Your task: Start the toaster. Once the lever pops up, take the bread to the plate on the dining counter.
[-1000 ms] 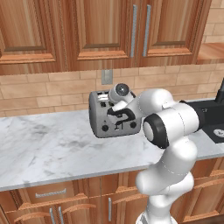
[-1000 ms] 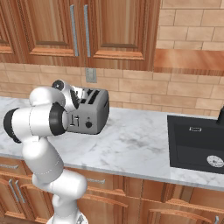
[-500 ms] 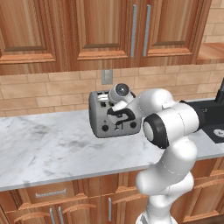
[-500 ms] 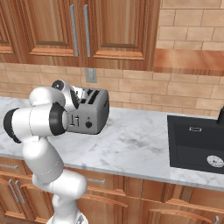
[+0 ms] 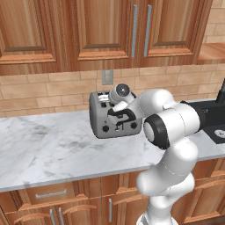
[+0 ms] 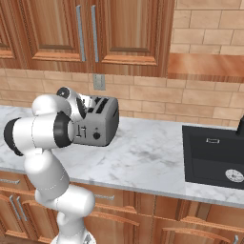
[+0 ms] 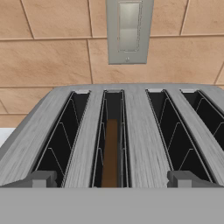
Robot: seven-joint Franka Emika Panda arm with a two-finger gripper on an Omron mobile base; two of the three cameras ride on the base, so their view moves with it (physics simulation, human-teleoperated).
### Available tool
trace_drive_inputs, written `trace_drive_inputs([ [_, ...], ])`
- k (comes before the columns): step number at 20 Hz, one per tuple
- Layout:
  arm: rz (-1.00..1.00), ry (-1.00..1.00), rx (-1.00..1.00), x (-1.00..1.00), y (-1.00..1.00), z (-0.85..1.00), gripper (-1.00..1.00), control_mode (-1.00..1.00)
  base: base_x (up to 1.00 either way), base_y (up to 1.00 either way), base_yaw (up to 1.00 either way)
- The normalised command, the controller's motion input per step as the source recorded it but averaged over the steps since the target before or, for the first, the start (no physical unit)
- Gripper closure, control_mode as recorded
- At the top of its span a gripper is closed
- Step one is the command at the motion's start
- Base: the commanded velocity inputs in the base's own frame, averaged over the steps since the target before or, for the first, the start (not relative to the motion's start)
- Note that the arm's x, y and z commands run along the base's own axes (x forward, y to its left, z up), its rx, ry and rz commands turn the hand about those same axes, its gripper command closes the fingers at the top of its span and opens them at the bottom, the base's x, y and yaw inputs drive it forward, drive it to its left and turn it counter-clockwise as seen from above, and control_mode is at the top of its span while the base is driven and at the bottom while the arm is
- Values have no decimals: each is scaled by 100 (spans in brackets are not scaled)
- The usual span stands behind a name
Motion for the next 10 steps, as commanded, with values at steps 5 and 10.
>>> trace_drive_inputs([
  [5, 0, 0, 0, 0, 0, 0, -100, -100, 0, 0, 0],
  [10, 0, 0, 0, 0, 0, 0, -100, -100, 0, 0, 0],
])
